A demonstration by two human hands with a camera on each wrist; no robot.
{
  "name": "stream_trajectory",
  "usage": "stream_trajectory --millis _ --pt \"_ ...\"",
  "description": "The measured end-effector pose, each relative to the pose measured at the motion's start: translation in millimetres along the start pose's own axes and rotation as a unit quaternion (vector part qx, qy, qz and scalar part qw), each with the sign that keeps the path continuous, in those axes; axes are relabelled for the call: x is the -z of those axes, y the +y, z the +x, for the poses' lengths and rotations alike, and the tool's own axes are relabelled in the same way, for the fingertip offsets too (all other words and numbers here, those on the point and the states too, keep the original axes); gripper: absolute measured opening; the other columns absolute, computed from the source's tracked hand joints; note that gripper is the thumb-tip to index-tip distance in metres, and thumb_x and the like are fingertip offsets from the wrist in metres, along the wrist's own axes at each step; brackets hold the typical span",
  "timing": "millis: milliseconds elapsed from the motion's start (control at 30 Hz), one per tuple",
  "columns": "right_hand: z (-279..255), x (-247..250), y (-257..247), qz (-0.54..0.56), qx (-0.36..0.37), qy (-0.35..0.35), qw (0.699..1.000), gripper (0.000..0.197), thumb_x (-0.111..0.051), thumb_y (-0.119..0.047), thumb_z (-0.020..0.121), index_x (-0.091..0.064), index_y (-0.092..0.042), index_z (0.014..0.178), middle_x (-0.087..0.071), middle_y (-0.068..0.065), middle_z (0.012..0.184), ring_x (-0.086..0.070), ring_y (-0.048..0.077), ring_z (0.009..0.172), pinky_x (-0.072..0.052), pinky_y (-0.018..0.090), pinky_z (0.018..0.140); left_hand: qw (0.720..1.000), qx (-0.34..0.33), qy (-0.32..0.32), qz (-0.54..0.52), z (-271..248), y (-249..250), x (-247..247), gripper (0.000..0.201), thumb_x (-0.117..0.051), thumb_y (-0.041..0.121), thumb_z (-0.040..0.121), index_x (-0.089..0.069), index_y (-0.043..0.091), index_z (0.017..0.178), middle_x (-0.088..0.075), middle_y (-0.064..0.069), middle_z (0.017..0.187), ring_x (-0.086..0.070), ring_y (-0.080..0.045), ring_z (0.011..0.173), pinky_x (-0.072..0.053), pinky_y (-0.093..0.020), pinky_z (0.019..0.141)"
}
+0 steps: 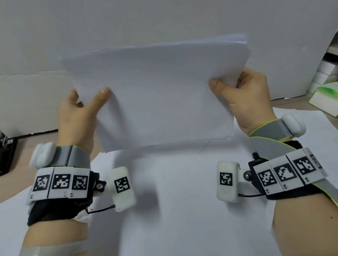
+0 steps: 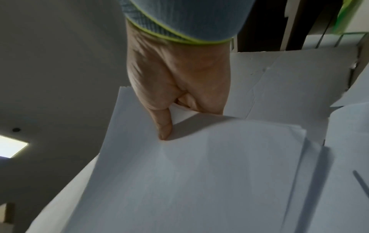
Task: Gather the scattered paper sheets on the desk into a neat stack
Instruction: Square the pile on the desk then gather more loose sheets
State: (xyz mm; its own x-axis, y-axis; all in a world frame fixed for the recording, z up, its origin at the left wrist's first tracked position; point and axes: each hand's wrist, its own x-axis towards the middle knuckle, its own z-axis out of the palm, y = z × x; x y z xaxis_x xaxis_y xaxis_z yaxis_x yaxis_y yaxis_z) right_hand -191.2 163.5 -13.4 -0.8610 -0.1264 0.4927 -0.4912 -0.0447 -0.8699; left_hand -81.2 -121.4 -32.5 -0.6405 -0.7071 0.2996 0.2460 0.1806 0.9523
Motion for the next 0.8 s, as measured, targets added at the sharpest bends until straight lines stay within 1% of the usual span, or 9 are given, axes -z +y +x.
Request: stream_trajectory --millis 67,133,267,367,467,567,667,733,800 --pt "0.7 0.4 2.1 -0.040 -0.009 0.008 0.999 0.014 -0.074 -0.010 0.081 -0.070 -0.023 0.079 -0.073 -0.004 0.083 -0.064 0.012 0.075 -0.057 0.038 0.076 0.999 -0.025 -0.001 0.029 -2.6 -6.2 -10.6 0.031 -0.079 0.027 0.077 -0.071 0.017 0.105 -0.074 0.004 0.094 -0.069 -0.008 0.080 -0.054 -0.026 0.070" --pt "1.4 0.4 7.3 -0.059 -0.027 0.022 0.998 0.016 -0.072 -0.008 0.080 -0.067 -0.023 0.081 -0.072 -0.009 0.081 -0.064 0.008 0.072 -0.056 0.031 0.070 0.998 -0.036 0.004 0.054 -9.0 -12.1 -24.9 0.027 -0.078 0.030 0.072 -0.072 0.017 0.094 -0.074 0.002 0.091 -0.069 -0.014 0.079 -0.058 -0.038 0.074" --pt "0.5 1.4 22.2 -0.067 -0.085 0.045 0.993 0.030 -0.071 -0.013 0.073 -0.062 -0.016 0.101 -0.072 -0.002 0.095 -0.070 0.017 0.084 -0.058 0.036 0.076 0.998 -0.010 -0.001 0.063 -20.2 -25.6 -45.1 0.039 -0.080 0.026 0.068 -0.065 0.013 0.102 -0.073 0.003 0.096 -0.071 -0.016 0.087 -0.058 -0.040 0.082" --pt "0.1 1.1 28.5 -0.040 -0.115 0.063 0.991 0.037 -0.071 -0.010 0.074 -0.055 -0.014 0.108 -0.070 -0.004 0.097 -0.068 0.014 0.085 -0.057 0.031 0.076 1.000 0.027 0.000 -0.011 -18.8 -29.1 -41.1 0.063 -0.084 0.030 0.064 -0.055 0.011 0.117 -0.072 0.002 0.105 -0.070 -0.015 0.095 -0.056 -0.037 0.085" --pt "-2.2 -4.3 27.9 -0.019 -0.108 0.052 0.993 0.028 -0.067 -0.009 0.076 -0.064 -0.013 0.104 -0.073 -0.002 0.095 -0.069 0.014 0.082 -0.057 0.031 0.075 0.999 0.020 -0.020 0.028 -19.7 -27.4 -40.3 0.046 -0.079 0.031 0.068 -0.059 0.022 0.108 -0.072 0.003 0.106 -0.069 -0.016 0.098 -0.055 -0.042 0.090" --pt "-2.4 -9.8 21.7 0.002 -0.086 0.054 0.995 0.021 -0.064 -0.005 0.080 -0.067 -0.013 0.099 -0.073 -0.002 0.092 -0.067 0.012 0.079 -0.056 0.031 0.074 0.997 -0.024 0.018 0.069 -22.3 -17.3 -45.4 0.020 -0.069 0.022 0.074 -0.060 0.031 0.089 -0.070 0.008 0.093 -0.067 -0.014 0.087 -0.056 -0.039 0.085" --pt "1.5 -8.3 20.3 0.008 -0.075 0.064 0.995 0.024 -0.064 -0.007 0.080 -0.065 -0.015 0.102 -0.072 -0.001 0.097 -0.067 0.014 0.084 -0.056 0.032 0.079 0.998 -0.014 0.030 0.057 -18.5 -16.1 -45.3 0.025 -0.068 0.023 0.075 -0.062 0.028 0.098 -0.071 0.011 0.095 -0.068 -0.013 0.089 -0.055 -0.032 0.082" --pt "1.9 -6.8 27.4 -0.016 -0.108 0.060 0.992 0.031 -0.065 -0.011 0.077 -0.062 -0.014 0.108 -0.072 -0.001 0.101 -0.068 0.016 0.088 -0.056 0.032 0.079 0.998 0.017 0.004 0.065 -19.9 -23.4 -44.0 0.034 -0.071 0.025 0.070 -0.063 0.024 0.104 -0.072 0.006 0.101 -0.068 -0.015 0.094 -0.055 -0.035 0.087" --pt "0.3 -6.8 35.8 -0.037 -0.147 0.053 0.987 0.035 -0.066 -0.012 0.075 -0.060 -0.014 0.110 -0.071 -0.001 0.101 -0.067 0.017 0.087 -0.055 0.032 0.077 0.996 0.037 -0.031 0.069 -23.9 -31.7 -43.2 0.034 -0.071 0.019 0.069 -0.066 0.022 0.103 -0.073 0.002 0.101 -0.069 -0.016 0.092 -0.055 -0.035 0.084"
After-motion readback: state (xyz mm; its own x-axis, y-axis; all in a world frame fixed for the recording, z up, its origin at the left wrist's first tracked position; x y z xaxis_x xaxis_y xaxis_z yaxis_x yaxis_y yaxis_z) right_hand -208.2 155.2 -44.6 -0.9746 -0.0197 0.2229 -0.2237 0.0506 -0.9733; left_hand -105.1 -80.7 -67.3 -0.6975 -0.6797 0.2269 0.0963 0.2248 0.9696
